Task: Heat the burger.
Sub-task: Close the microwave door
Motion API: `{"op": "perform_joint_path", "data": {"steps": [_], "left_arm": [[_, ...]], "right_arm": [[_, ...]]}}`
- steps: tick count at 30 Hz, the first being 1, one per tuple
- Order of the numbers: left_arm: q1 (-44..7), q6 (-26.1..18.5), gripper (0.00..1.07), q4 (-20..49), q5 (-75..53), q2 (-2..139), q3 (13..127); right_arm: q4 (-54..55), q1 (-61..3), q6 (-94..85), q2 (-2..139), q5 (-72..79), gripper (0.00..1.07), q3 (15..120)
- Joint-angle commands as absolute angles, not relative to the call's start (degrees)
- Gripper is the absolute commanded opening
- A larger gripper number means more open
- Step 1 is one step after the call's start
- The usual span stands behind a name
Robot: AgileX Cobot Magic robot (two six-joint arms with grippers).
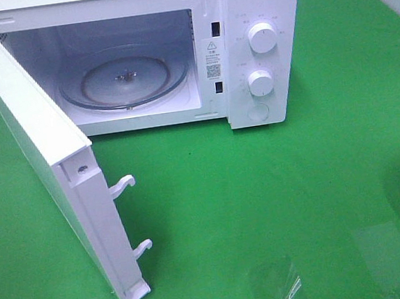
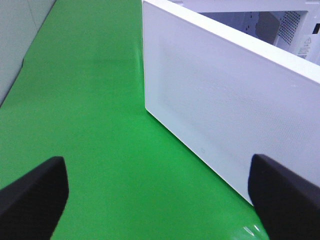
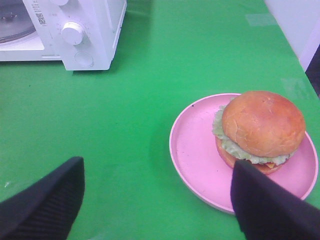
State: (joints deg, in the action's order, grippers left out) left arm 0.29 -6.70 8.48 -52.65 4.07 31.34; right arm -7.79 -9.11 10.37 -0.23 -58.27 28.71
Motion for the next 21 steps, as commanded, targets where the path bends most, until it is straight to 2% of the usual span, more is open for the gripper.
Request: {"op": "perform_joint_path", "data": {"steps": [1,2,3,4,5,6,7,8,9,11,14,16,21], "left_arm": [[0.34,-6.59,0.70,8.31,-48.36,5.84,31.74],[0.34,-6.59,0.64,8.37,-46.93,6.76,31.74],[0.34,-6.59,0.51,8.37,-44.52,8.65,31.74],[0.34,-6.59,0.51,8.37,-44.52,8.65,31.74],[0.34,-6.59,0.37,8.48,-42.40,10.66,31.74],[0.34,-6.59,0.37,8.48,-42.40,10.66,31.74],[0.34,-6.59,0.20,9.05,-40.39,12.89,31.74],[0.34,-6.59,0.20,9.05,-40.39,12.89,31.74],[0.34,-6.59,0.04,9.17,-38.67,15.36,31.74],[0.34,-7.22,0.00,9.11,-36.55,17.70,31.74],[0.34,-8.54,0.00,9.11,-33.98,19.48,31.74],[0.34,-10.89,0.00,9.17,-26.59,22.29,30.83],[0.34,-11.29,0.00,10.60,-15.41,24.87,26.41]], "right_arm": [[-7.96,-8.94,10.03,-1.78,-57.64,0.76,28.71],[-7.96,-8.94,10.03,-1.78,-57.64,0.76,28.71],[-7.96,-8.94,10.03,-1.78,-57.64,0.76,28.71],[-7.96,-8.94,10.03,-1.78,-57.64,0.76,28.71],[-7.96,-8.94,10.03,-1.78,-57.64,0.76,28.71],[-7.96,-8.94,10.03,-1.78,-57.64,0.76,28.71],[-7.96,-8.94,10.03,-1.78,-57.64,0.76,28.71],[-7.96,-8.94,10.03,-1.78,-57.64,0.76,28.71],[-7.96,-8.94,10.03,-1.78,-57.64,0.76,28.71],[-7.96,-8.94,10.03,-1.78,-57.64,0.76,28.71],[-7.96,-8.94,10.03,-1.78,-57.64,0.76,28.71],[-7.96,-8.94,10.03,-1.78,-57.64,0.76,28.71],[-7.96,-8.94,10.03,-1.78,-57.64,0.76,28.71]]}}
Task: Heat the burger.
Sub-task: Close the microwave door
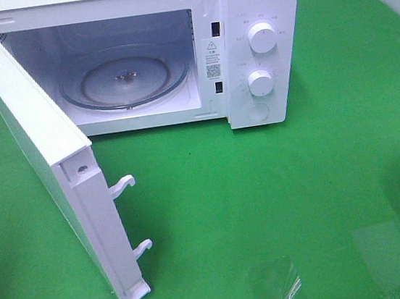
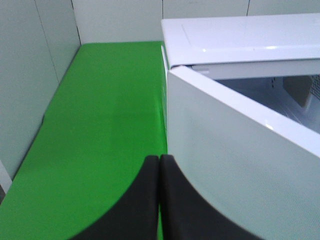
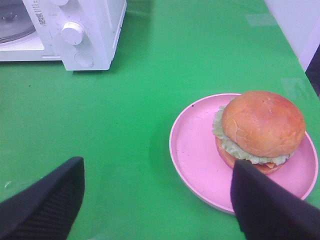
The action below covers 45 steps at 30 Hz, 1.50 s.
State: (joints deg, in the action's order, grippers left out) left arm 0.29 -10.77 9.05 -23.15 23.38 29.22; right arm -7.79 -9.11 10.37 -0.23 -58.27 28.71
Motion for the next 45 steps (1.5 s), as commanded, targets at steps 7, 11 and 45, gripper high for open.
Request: {"op": "perform_joint_path", "data": {"steps": [7,11,45], "left_arm": [[0.34,-10.77,0.00,13.87,2.29,27.27,15.58],[0.34,-10.49,0.00,13.87,10.26,27.90,9.91],[0.29,15.47,0.00,-18.05,50.88,72.54,11.29]], "right_arm": [[-7.96,-8.94,10.03,-1.78,-57.64,0.76,28.71],[-7.96,-8.94,10.03,-1.78,-57.64,0.76,28.71],[-8.02,-8.94,10.03,-1.78,-57.64,0.76,28.71]]}}
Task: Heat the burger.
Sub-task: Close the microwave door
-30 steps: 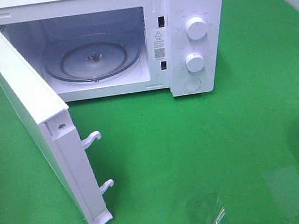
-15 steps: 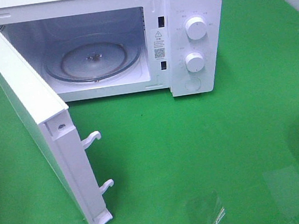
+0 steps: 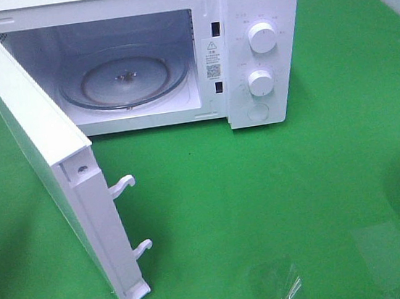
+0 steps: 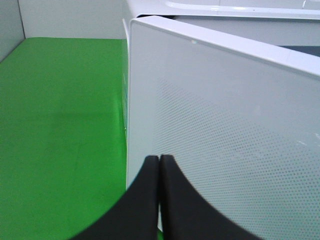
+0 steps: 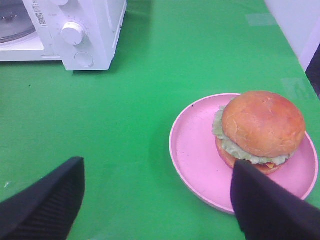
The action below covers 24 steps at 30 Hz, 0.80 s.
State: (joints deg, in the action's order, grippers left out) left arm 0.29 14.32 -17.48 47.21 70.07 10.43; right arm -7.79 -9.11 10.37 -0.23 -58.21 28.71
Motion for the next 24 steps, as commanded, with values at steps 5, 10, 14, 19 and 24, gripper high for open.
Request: {"op": "perform_joint_path", "data": {"steps": [5,10,14,19,24], "left_arm": [[0.29,15.01,0.00,-19.71,53.51,78.44,12.61],[-0.80,15.01,0.00,-20.57,56.32,81.99,13.81],[-6.07,14.32,0.00,-15.81,56.61,85.03,15.58],[-10.94,9.45,0.00,-9.85,56.72,87.49,17.02],[-16.04,8.82,0.00,-5.73,56.78,90.81,19.65]], "right_arm": [[-8.02,-8.94,10.03,-1.78,-57.64,0.76,28.71],[-8.02,-8.94,10.03,-1.78,-57.64,0.76,28.71],[-8.02,-8.94,10.03,-1.78,-57.64,0.76,28.71],[-8.02,-8.94,10.03,-1.78,-57.64,0.76,28.71],[-8.02,-8.94,10.03,-1.78,-57.64,0.76,28.71]]}}
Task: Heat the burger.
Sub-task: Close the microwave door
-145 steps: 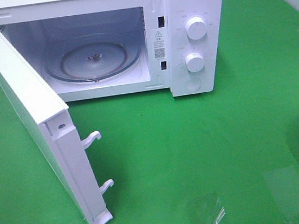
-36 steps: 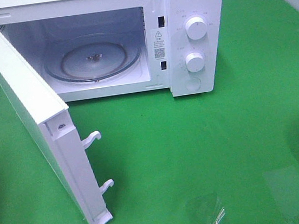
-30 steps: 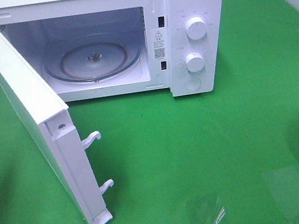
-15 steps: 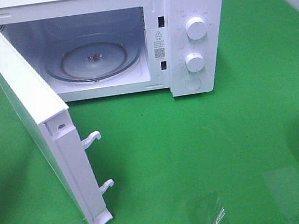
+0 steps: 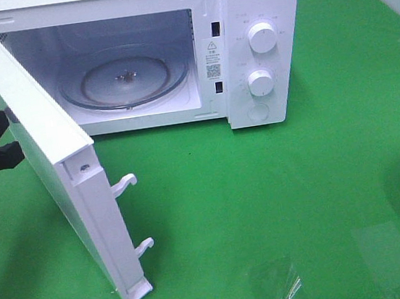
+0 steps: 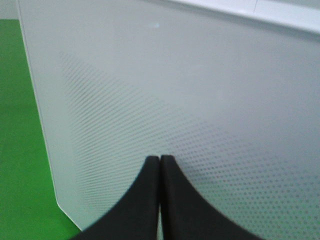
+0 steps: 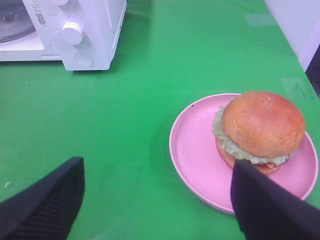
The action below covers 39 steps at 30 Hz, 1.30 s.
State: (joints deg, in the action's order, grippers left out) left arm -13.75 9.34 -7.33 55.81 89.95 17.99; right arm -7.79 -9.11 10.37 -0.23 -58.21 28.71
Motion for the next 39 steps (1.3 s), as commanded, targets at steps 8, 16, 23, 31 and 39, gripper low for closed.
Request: {"op": "perform_joint_path", "data": {"steps": [8,16,23,31,39], "left_arm": [[-21.60,8.37,0.00,-2.35,56.67,94.65,24.87],[-28.59,4.70,0.00,6.70,54.32,99.81,32.43],[-32.72,0.57,0.00,12.32,50.13,104.22,40.22],[-37.13,-3.84,0.00,17.70,44.75,109.84,52.14],[-38.79,-5.73,0.00,19.77,41.65,113.73,59.42]], "right_arm": [[-8.02,-8.94,10.03,-1.78,-57.64,0.76,28.71],[-8.02,-8.94,10.03,-1.78,-57.64,0.76,28.71],[-8.02,-8.94,10.03,-1.78,-57.64,0.76,28.71],[-8.02,-8.94,10.03,-1.78,-57.64,0.76,28.71],[-8.02,-8.94,10.03,-1.78,-57.64,0.76,28.71]]}}
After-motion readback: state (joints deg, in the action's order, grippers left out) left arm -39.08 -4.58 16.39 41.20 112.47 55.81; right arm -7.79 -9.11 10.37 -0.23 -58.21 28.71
